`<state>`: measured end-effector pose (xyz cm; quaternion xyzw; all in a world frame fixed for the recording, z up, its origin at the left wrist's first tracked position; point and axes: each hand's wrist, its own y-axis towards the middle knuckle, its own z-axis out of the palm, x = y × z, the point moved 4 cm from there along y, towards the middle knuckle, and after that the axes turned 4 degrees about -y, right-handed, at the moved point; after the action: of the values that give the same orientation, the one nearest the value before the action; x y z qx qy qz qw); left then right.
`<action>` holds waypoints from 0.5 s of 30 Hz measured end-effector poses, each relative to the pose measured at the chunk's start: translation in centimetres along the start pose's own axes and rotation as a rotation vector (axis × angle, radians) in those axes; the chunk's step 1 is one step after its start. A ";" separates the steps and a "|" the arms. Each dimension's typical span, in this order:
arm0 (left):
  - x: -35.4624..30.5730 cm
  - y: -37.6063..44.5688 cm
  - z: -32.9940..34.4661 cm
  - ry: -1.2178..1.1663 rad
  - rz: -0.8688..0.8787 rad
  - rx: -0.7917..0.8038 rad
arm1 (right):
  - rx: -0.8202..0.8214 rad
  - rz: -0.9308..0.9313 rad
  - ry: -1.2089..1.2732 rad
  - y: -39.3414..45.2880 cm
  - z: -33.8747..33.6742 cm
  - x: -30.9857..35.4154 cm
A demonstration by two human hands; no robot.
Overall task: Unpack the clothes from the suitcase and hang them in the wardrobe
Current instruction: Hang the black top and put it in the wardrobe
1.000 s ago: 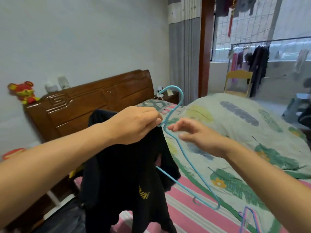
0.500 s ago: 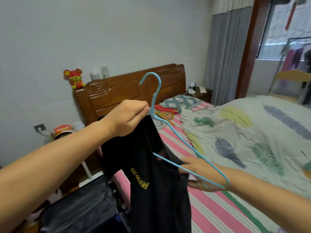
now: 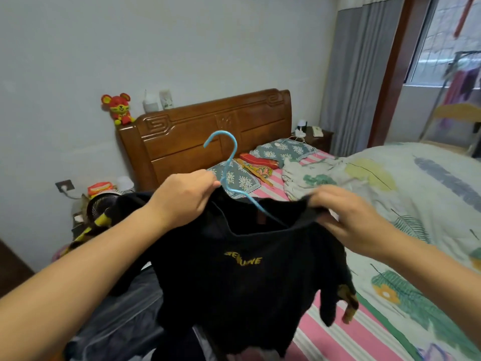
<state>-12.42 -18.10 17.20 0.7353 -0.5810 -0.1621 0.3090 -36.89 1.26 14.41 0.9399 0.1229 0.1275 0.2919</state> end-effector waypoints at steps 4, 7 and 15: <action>-0.7 1.1 -1.8 -0.153 -0.165 -0.084 | 0.216 0.346 0.070 1.1 3.1 -1.2; -1.4 1.2 -2.1 -0.203 -0.210 -0.063 | 0.173 0.278 -0.041 3.1 4.3 0.4; 3.7 -6.8 -4.8 -0.052 -0.307 0.176 | -0.018 0.088 -0.085 11.1 6.2 5.1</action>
<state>-3.42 -19.42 16.92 0.8351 -0.4819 -0.1747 0.1997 -28.44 -9.28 16.79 0.9462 0.0679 0.1014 0.2996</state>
